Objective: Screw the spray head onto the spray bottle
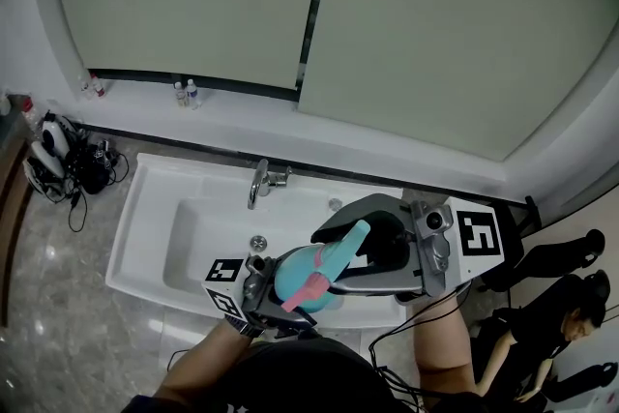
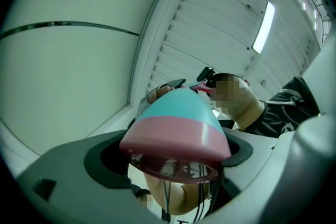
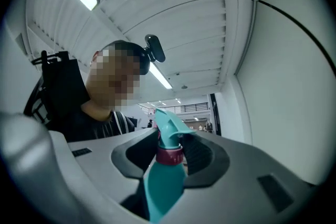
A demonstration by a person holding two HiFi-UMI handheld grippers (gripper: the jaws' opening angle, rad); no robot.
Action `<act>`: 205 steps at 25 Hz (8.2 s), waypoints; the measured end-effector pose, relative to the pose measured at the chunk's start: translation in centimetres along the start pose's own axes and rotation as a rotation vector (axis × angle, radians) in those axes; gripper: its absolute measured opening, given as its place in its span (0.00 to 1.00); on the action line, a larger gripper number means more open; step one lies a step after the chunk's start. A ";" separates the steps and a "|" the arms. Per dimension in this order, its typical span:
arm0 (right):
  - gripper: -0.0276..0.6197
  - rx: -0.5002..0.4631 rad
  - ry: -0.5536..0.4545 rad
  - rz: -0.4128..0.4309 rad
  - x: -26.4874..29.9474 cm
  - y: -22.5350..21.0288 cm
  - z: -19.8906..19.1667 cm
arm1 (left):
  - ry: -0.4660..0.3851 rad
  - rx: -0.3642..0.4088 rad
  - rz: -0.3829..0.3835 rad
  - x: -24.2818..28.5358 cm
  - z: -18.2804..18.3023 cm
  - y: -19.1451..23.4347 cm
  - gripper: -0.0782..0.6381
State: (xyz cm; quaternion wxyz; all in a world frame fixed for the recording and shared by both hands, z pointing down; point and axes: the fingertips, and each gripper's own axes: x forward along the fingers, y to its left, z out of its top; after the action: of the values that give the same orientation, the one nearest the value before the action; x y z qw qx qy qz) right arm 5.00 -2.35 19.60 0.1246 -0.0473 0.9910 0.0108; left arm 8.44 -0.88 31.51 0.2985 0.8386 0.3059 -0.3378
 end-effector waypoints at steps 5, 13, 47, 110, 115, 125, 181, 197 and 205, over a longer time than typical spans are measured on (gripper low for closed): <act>0.27 -0.067 0.083 -0.251 -0.7 -1.9 -0.9 | 0.028 0.181 0.171 -1.3 0.8 1.8 0.77; 0.27 -0.025 0.069 -0.532 -3.1 -4.5 -2.5 | 0.170 0.493 0.473 -3.6 2.1 3.9 0.76; 0.27 -0.056 0.077 -0.715 -4.4 -4.4 -0.2 | 0.082 0.564 0.510 -2.5 4.7 4.0 0.77; 0.41 -0.009 -0.124 -0.554 -8.3 -1.5 1.9 | 0.096 0.435 0.370 -1.1 3.8 2.5 0.77; 0.49 0.135 -0.154 -0.087 -7.6 -2.2 1.8 | 0.137 0.284 0.200 -0.6 2.2 0.1 0.77; 0.57 -0.035 0.056 0.452 -3.1 3.8 1.1 | 0.199 0.087 0.042 2.7 -2.0 -1.4 0.77; 0.47 0.080 -0.041 -0.693 -7.2 -2.6 -0.5 | 0.077 0.281 0.520 -2.0 3.6 5.1 0.77; 0.46 0.222 0.016 -0.112 -5.4 -2.0 0.3 | 0.065 -0.135 0.194 2.2 1.1 0.7 0.77; 0.34 0.278 0.028 0.012 -4.9 -0.6 0.4 | -0.034 -0.348 0.029 2.4 -0.2 -1.8 0.77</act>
State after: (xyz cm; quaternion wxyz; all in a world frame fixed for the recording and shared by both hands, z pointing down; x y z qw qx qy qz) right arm 9.92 -2.49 20.44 0.1161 -0.0235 0.9848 -0.1267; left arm 8.63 1.18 29.28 0.4493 0.7726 0.3425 -0.2895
